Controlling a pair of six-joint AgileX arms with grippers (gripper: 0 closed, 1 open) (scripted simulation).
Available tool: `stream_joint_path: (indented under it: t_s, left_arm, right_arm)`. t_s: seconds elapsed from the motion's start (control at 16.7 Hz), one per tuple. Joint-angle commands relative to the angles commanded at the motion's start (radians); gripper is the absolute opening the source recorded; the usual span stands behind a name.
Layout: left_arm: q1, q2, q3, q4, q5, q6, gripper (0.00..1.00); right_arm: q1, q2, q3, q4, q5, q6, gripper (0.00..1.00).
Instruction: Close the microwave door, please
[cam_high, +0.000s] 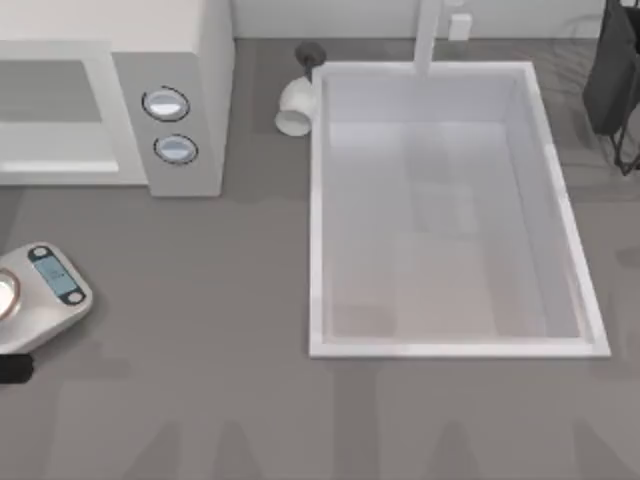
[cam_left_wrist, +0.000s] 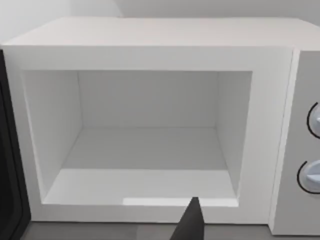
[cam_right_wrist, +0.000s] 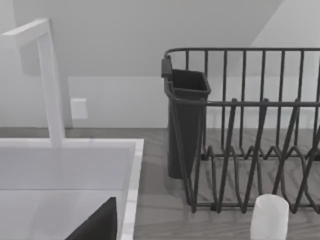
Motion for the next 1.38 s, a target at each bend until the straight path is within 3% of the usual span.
stream_joint_path:
  t_s: [0.24, 0.3, 0.84, 1.38]
  left_arm:
    - [0.000, 0.000, 0.000, 0.000, 0.000, 0.000, 0.02]
    - [0.000, 0.000, 0.000, 0.000, 0.000, 0.000, 0.00]
    - [0.002, 0.004, 0.003, 0.002, 0.002, 0.000, 0.00]
    - [0.066, 0.153, 0.101, 0.052, 0.066, 0.002, 0.00]
  right_arm:
    - [0.000, 0.000, 0.000, 0.000, 0.000, 0.000, 1.00]
    - [0.000, 0.000, 0.000, 0.000, 0.000, 0.000, 1.00]
    - [0.000, 0.000, 0.000, 0.000, 0.000, 0.000, 1.00]
    - [0.000, 0.000, 0.000, 0.000, 0.000, 0.000, 1.00]
